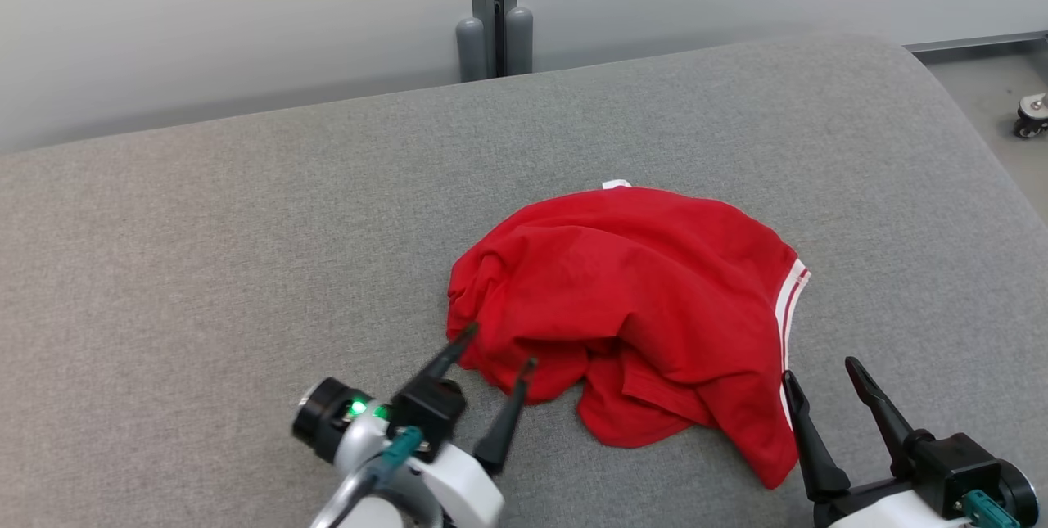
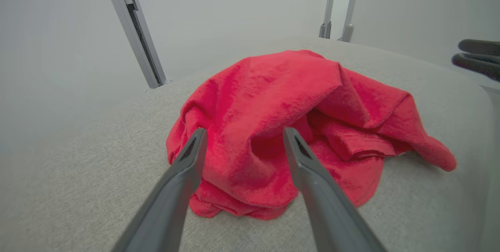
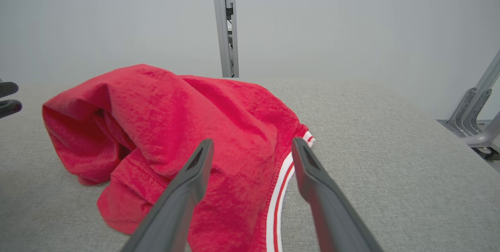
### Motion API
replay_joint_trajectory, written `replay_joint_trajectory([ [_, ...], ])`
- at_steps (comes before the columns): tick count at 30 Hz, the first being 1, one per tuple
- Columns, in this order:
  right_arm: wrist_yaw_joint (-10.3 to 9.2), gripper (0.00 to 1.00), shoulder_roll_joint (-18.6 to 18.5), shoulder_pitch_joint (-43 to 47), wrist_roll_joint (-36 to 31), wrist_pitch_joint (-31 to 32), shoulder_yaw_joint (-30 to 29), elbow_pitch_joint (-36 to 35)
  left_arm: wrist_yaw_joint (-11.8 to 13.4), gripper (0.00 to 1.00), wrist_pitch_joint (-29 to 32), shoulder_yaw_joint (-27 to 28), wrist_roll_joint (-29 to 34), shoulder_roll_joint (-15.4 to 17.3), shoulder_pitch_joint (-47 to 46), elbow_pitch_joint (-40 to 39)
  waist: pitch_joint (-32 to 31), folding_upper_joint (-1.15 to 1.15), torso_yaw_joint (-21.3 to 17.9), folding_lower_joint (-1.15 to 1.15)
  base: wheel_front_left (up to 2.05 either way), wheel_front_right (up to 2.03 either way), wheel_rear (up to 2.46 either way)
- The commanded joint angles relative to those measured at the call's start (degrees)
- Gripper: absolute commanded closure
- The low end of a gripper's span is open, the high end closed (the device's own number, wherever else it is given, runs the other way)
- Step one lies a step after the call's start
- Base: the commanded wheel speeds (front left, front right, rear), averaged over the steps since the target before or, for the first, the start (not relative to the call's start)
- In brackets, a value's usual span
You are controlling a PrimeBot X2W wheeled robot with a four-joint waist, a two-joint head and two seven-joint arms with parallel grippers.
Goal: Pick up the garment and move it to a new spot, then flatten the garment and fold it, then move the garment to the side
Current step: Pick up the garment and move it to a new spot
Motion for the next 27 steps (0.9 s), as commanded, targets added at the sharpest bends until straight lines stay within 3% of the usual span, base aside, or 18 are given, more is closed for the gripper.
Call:
replay_joint_trajectory([
  [1,0.01,0.0,-0.4,0.7,-0.2,-0.3,0.0,-0.2,-0.5,0.0,2.9,-1.7,0.8,0.2,0.6,-2.7,0.1,0.01,-0.1,0.0,0.0,0.0,0.0],
  [5,0.01,0.0,-0.1,0.3,-0.2,-0.3,0.5,-0.7,-1.4,0.0,8.8,-4.8,2.1,-0.4,-1.1,-6.6,0.8,0.01,-1.2,0.0,0.0,0.0,0.0],
  [10,0.01,0.0,0.5,-0.7,0.5,-0.3,1.4,-0.4,-0.8,0.0,12.5,-6.4,4.3,-0.9,-4.2,-6.0,2.1,0.01,-3.8,0.0,0.0,0.0,0.0],
  [16,0.01,0.0,1.0,-1.0,0.8,-0.3,1.1,-0.3,0.5,0.0,11.5,-6.3,5.7,-1.1,-7.0,-2.3,3.1,0.01,-6.4,0.0,0.0,0.0,0.0],
  [17,0.01,0.0,1.1,-0.9,0.8,-0.3,1.1,-0.3,0.6,0.22,11.3,-6.3,5.8,-1.2,-7.2,-1.6,3.2,0.01,-6.6,0.0,0.0,0.0,0.0],
  [18,0.01,0.0,1.1,-0.8,0.7,-0.3,1.0,-0.3,0.6,0.69,11.1,-6.3,5.8,-1.3,-7.5,-0.9,3.2,0.01,-6.8,0.0,0.0,0.0,0.0],
  [19,0.01,0.0,1.2,-0.8,0.7,-0.3,0.8,-0.3,0.6,1.0,10.6,-6.2,5.7,-1.5,-7.9,-0.5,3.3,0.01,-6.9,0.0,0.0,0.0,0.0],
  [27,0.01,0.0,1.4,-0.4,0.5,-0.3,0.1,0.0,0.1,1.0,7.2,-4.5,2.9,-2.9,-10.1,-3.0,3.1,0.01,-5.2,0.0,0.0,0.0,0.0],
])
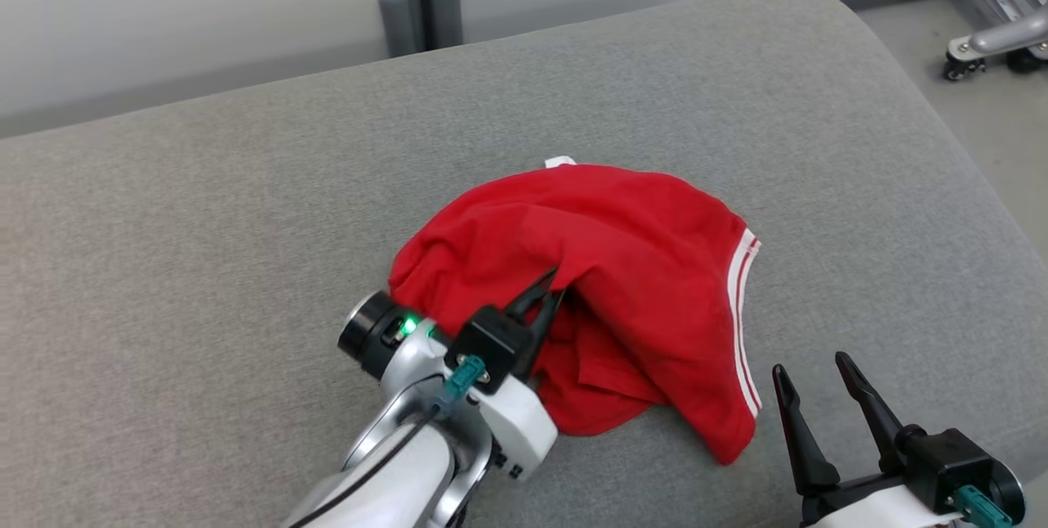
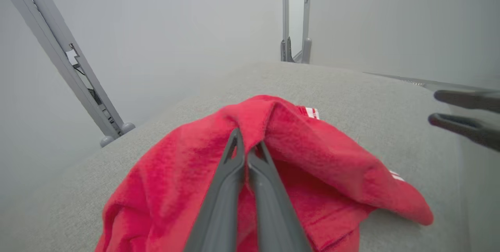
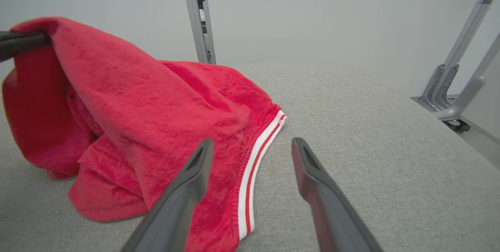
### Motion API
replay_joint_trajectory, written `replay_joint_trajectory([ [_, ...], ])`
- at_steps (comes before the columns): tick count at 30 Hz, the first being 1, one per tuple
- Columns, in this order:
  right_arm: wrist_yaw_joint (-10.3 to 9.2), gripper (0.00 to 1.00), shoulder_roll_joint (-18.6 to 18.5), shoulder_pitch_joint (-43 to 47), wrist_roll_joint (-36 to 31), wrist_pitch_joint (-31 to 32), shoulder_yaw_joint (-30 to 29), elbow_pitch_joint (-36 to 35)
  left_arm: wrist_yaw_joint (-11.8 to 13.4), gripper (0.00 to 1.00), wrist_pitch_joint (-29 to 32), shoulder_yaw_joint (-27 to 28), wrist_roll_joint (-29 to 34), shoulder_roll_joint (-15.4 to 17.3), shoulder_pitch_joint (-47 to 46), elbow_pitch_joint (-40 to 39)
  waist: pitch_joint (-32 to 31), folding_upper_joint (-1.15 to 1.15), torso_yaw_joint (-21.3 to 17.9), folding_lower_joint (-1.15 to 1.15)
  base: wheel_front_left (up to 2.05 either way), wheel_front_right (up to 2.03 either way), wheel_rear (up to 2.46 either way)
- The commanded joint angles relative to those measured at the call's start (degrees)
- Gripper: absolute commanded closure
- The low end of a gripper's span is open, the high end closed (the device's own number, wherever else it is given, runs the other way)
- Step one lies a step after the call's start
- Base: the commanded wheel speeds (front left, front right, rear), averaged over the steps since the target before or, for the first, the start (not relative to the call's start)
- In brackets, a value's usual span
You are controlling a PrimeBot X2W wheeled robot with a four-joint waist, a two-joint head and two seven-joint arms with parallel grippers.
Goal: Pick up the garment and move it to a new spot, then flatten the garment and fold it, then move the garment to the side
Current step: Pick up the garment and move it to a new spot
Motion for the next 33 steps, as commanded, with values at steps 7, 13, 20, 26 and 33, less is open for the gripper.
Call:
replay_joint_trajectory([
  [7,0.01,0.0,-0.3,1.6,-0.5,-0.3,-1.1,-0.2,2.5,1.0,0.8,8.2,-7.3,0.5,-1.5,-23.3,-1.5,-0.01,3.7,0.0,0.0,0.0,0.0],
  [13,0.01,0.0,-0.4,2.7,-0.7,-0.3,-2.2,-0.7,6.6,1.0,7.8,22.1,-10.5,9.4,-1.3,-42.3,-2.4,-0.01,7.5,0.0,0.0,0.0,0.0],
  [20,0.01,0.0,-0.4,1.4,-0.8,-0.3,-2.4,-1.1,7.0,1.0,10.9,39.6,-17.5,19.4,0.9,-39.3,-2.1,-0.01,10.9,0.0,0.0,0.0,0.0],
  [26,0.0,0.0,-0.8,0.7,-0.8,-0.3,-1.7,-1.0,5.7,1.0,10.4,48.0,-17.1,27.4,2.4,-27.3,-1.5,-0.01,11.4,0.0,0.0,0.0,0.0],
  [33,0.0,0.0,-1.0,0.4,-0.6,-0.3,-1.1,-0.6,4.2,1.0,6.4,54.2,-17.0,33.0,3.1,-11.5,0.0,-0.01,10.3,0.0,0.0,0.0,0.0],
])
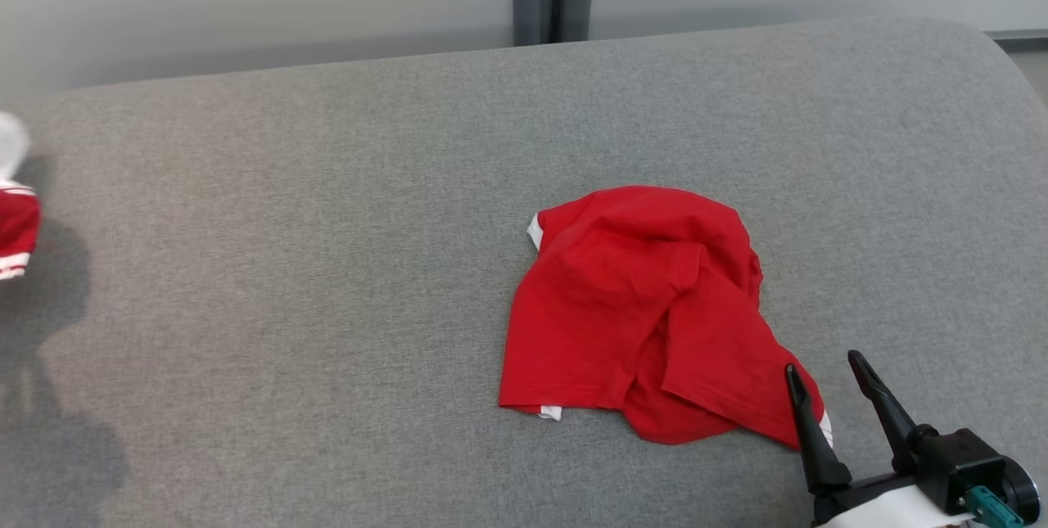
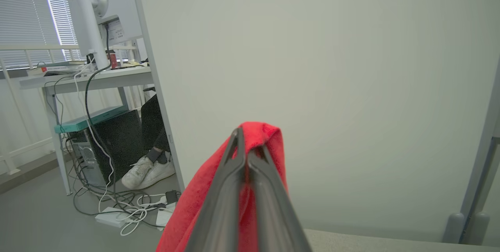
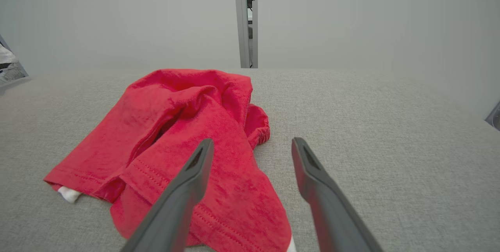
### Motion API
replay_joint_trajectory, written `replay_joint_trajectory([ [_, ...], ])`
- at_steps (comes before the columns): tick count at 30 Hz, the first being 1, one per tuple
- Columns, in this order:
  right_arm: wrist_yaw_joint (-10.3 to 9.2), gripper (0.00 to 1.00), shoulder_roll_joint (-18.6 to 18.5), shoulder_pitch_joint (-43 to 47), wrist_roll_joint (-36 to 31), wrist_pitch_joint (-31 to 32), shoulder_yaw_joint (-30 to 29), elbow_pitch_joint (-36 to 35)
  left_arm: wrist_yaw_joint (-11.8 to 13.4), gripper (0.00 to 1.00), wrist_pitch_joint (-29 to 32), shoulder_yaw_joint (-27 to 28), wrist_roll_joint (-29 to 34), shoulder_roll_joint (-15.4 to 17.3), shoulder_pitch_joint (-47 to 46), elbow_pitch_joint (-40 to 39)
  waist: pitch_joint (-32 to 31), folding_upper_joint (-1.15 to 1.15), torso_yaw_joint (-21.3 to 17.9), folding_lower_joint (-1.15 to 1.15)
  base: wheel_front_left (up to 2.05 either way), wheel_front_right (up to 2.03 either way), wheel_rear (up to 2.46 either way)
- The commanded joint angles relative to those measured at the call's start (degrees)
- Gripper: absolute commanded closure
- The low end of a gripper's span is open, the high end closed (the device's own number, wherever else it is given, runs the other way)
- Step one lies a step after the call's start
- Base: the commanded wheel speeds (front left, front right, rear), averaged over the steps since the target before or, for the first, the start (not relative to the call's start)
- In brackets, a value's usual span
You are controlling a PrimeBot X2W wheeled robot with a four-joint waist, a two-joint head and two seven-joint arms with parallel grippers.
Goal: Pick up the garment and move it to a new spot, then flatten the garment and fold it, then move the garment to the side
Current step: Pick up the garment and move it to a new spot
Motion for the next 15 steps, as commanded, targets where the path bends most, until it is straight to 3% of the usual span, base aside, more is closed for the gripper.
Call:
replay_joint_trajectory([
  [1,-0.01,0.0,-0.4,0.1,0.0,-0.3,-0.1,0.0,-0.3,1.0,-0.4,0.1,0.0,0.3,0.4,0.9,0.3,-0.01,-0.3,0.0,0.0,0.0,0.0],
  [4,-0.01,0.0,-0.5,-0.5,0.1,-0.3,0.2,0.1,-1.3,1.0,-2.2,-0.3,-0.5,-0.2,0.5,7.2,1.0,-0.01,-0.9,0.0,0.0,0.0,0.0],
  [10,-0.01,0.0,-0.5,-1.1,0.1,-0.3,0.3,0.2,-4.1,1.0,-5.9,-4.0,-1.0,-5.3,1.2,20.5,1.9,-0.01,-1.8,0.0,0.0,0.0,0.0],
  [12,-0.01,0.0,-0.5,-1.1,0.0,-0.3,0.5,0.4,-3.3,1.0,-6.9,-5.4,-0.4,-7.6,1.5,24.7,1.9,-0.01,-2.0,0.0,0.0,0.0,0.0],
  [13,-0.01,0.0,-0.6,-1.2,0.0,-0.3,0.7,0.5,-3.1,0.91,-7.7,-5.7,-0.3,-8.4,1.6,26.4,1.9,-0.01,-2.1,0.0,0.0,0.0,0.0],
  [14,-0.01,0.0,-0.6,-1.2,-0.1,-0.3,0.9,0.6,-3.1,0.61,-8.6,-5.9,-0.5,-9.2,2.0,28.2,1.9,-0.01,-2.3,0.0,0.0,0.0,0.0],
  [15,-0.01,0.0,-0.6,-1.2,-0.1,-0.3,1.0,0.6,-3.4,0.05,-9.8,-6.0,-0.7,-10.2,2.3,30.0,1.8,-0.01,-2.5,0.0,0.0,0.0,0.0],
])
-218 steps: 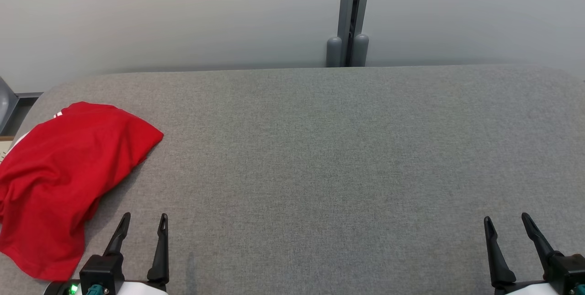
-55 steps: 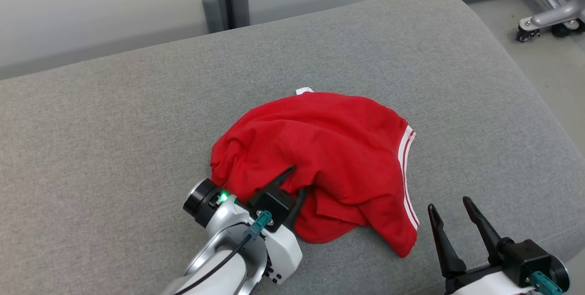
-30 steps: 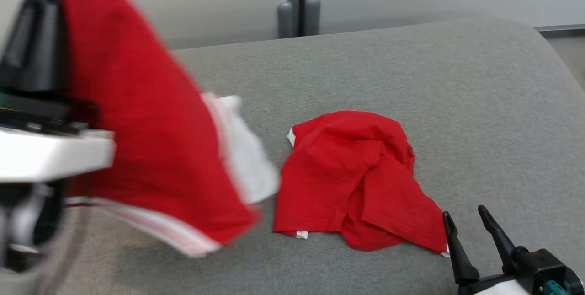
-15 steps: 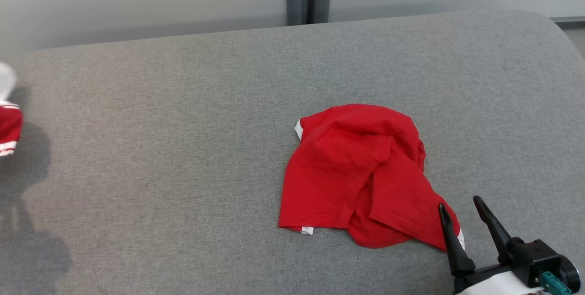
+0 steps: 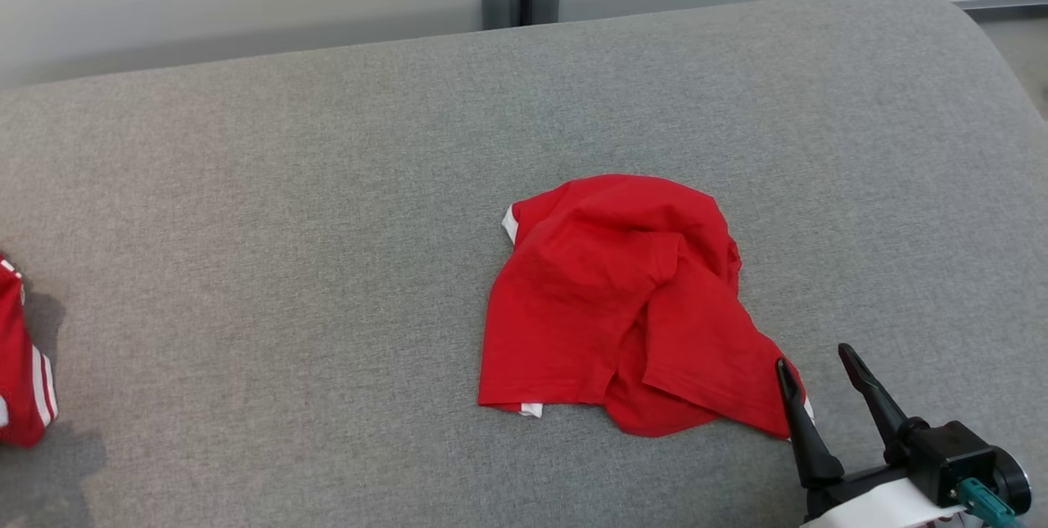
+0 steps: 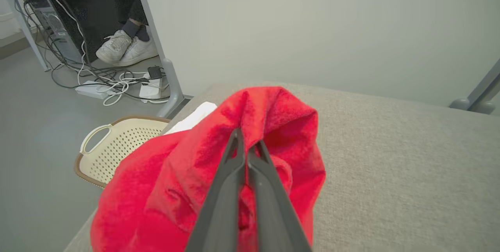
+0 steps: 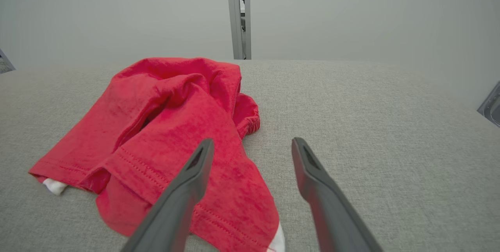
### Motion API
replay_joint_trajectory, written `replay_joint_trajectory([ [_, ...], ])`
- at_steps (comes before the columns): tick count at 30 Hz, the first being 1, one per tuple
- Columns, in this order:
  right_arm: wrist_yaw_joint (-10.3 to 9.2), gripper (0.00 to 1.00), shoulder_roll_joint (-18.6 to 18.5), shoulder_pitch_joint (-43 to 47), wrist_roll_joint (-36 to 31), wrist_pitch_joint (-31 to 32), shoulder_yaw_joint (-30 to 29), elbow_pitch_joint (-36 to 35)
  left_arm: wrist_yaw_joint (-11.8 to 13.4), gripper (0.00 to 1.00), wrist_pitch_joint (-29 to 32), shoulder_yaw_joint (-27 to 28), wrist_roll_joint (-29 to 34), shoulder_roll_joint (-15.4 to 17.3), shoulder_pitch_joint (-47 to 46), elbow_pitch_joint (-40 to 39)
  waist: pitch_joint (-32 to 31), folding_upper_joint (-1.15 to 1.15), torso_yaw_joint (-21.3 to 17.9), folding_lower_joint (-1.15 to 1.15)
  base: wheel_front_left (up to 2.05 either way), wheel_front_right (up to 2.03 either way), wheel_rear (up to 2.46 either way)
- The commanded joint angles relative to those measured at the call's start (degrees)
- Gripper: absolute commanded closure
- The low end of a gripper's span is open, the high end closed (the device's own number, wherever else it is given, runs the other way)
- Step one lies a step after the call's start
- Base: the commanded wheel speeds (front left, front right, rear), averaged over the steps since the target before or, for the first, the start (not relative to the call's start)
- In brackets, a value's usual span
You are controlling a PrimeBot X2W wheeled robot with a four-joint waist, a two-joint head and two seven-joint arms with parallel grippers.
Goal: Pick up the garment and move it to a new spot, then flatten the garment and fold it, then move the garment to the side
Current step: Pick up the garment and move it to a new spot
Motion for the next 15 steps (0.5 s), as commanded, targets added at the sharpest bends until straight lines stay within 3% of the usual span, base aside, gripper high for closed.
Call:
replay_joint_trajectory([
  [1,-0.01,0.0,-0.4,0.0,-0.2,-0.3,0.1,0.1,-0.2,0.0,-2.1,0.0,0.0,-0.7,0.6,2.4,-0.2,0.0,-0.3,0.0,0.0,0.0,0.0],
  [7,-0.01,0.0,-1.0,1.4,-0.3,-0.3,-0.9,-0.2,-0.6,0.0,-8.7,-1.4,2.8,-2.7,1.2,2.2,-1.8,0.0,0.4,0.0,0.0,0.0,0.0],
  [12,-0.01,0.0,-1.5,2.8,-1.0,-0.3,-2.8,-1.7,-1.3,0.0,-9.6,-4.7,6.8,-6.9,5.9,-9.6,-4.3,0.0,2.7,0.0,0.0,0.0,0.0],
  [15,-0.01,0.0,-2.0,3.3,-1.3,-0.3,-3.6,-2.8,-0.8,0.0,-9.6,-7.0,8.5,-11.6,10.7,-18.5,-6.0,0.0,3.7,0.0,0.0,0.0,0.0],
])
